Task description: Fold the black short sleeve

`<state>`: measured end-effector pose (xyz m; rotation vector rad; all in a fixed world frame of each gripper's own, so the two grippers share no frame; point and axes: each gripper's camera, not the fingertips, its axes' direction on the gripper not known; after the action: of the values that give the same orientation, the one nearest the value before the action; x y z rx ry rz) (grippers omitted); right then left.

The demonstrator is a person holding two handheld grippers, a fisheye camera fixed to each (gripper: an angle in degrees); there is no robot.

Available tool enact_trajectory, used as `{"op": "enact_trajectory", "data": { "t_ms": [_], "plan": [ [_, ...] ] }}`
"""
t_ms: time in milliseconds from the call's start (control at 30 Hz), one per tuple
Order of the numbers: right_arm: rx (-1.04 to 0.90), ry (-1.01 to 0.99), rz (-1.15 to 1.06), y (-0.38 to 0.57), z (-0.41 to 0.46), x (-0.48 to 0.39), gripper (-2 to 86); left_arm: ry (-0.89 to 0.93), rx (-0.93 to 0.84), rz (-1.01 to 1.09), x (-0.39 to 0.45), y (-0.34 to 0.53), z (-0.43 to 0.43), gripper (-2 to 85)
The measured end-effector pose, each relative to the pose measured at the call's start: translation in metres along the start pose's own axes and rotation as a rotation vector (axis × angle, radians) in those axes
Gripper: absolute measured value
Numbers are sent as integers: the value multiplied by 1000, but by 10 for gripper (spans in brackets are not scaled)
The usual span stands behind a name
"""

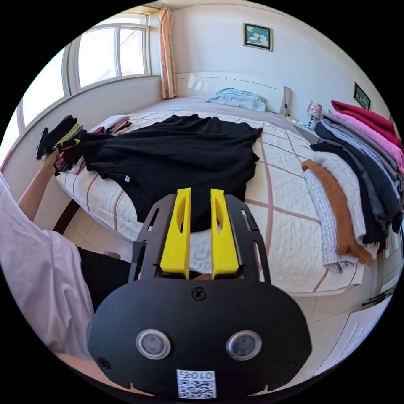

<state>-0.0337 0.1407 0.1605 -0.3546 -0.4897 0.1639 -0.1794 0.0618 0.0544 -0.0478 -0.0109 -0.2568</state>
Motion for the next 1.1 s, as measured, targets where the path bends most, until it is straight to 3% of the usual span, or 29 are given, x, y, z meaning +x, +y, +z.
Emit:
{"op": "enact_trajectory", "data": {
  "t_ms": [100, 233, 300, 633, 900, 1100],
  "plan": [
    [5, -17, -164, 2, 1, -33, 96, -132, 104, 354, 62, 4, -37, 62],
    [-35, -58, -296, 12, 11, -74, 112, 99, 130, 977, 167, 55, -34, 81],
    [-65, -34, -328, 15, 22, -87, 114, 138, 127, 1091, 200, 75, -21, 84],
    [-159, 157, -396, 2, 66, -110, 95, 252, 64, 1201, 272, 64, 36, 41],
    [-136, -6, -367, -12, 11, -65, 44, 442, -58, 1250, 265, 33, 26, -2],
    [-214, -61, -426, -4, 8, -47, 42, 404, -116, 1317, 283, 41, 38, -3]
  ]
}}
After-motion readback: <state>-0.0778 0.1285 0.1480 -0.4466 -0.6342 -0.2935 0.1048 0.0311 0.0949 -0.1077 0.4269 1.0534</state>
